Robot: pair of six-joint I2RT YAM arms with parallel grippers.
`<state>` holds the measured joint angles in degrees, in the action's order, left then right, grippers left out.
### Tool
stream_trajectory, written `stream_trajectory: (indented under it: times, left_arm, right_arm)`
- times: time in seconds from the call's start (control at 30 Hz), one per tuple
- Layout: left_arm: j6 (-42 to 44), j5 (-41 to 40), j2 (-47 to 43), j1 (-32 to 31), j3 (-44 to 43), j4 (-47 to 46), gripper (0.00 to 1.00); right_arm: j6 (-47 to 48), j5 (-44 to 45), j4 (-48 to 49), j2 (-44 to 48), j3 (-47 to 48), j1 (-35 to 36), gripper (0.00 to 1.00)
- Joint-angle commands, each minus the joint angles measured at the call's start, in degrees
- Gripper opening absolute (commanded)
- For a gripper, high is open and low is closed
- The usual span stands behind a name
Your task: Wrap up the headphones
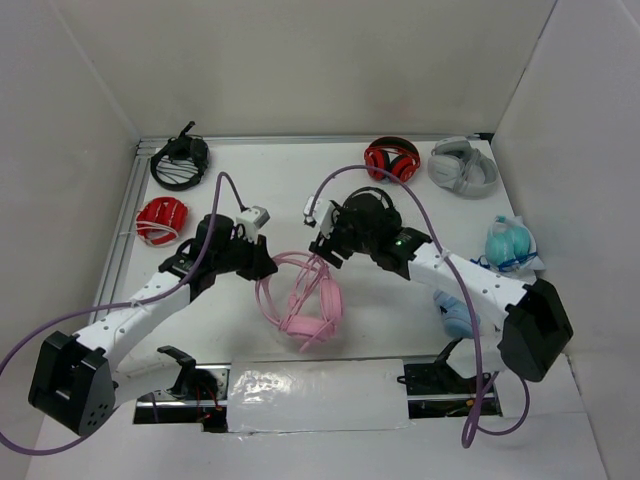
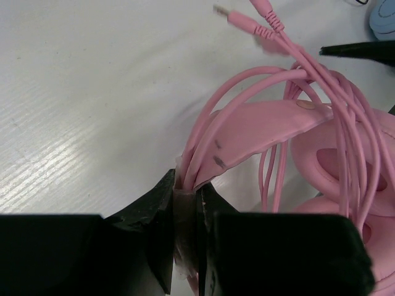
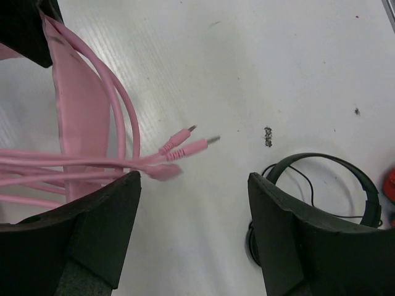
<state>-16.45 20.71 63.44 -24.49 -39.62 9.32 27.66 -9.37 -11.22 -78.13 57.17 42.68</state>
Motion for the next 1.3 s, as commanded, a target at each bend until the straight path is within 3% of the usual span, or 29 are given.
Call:
stream_trajectory:
  times: [0.0,0.17,0.2,0.23,0.33,0.4,0.63,0.8,1.27]
  left_arm:
    - [-2.2,4.2,-1.8,-0.2,-3.6,-4.5,0.00]
    - [-3.0,2.8,-0.4,-0.2,-5.2,-3.0,0.00]
    - [-2.9,2.8,-0.2,-0.1,-5.9,-2.6,0.00]
    - [-3.1,2.4,0.8,0.0,-6.3,-2.4,0.00]
    - [-4.0,1.9,1.7,0.8,-7.1,-2.3,0.00]
    - [-4.5,3.2,2.9,2.0,-8.0,-2.0,0.00]
    - [-8.7,4.2,10.6,7.7,-14.7,-1.3,0.00]
    - [-12.3,1.5,19.5,11.3,-25.1,2.1,0.00]
    - [-19.8,-4.1,48.7,17.4,-54.8,6.6,0.00]
  right_arm:
    - [-1.2,-4.8,2.4,3.8,-1.3,-2.9,0.77]
    - [-1.0,-10.0,3.3,7.5,-4.2,-5.5,0.83]
    - [-1.0,-10.9,3.7,8.2,-4.6,-6.2,0.87]
    - [-1.4,-12.3,4.4,9.6,-5.2,-6.8,0.99]
    - [-3.6,-13.0,5.6,12.3,-5.6,-7.6,1.00]
    - [-6.0,-11.0,7.8,13.6,-5.7,-8.0,1.00]
    - [-27.4,15.6,12.7,20.0,-4.7,-9.4,1.00]
    - [-38.5,19.7,8.2,21.3,-3.5,-12.9,1.00]
    - [-46.9,25.3,9.3,26.1,-11.6,-17.5,1.00]
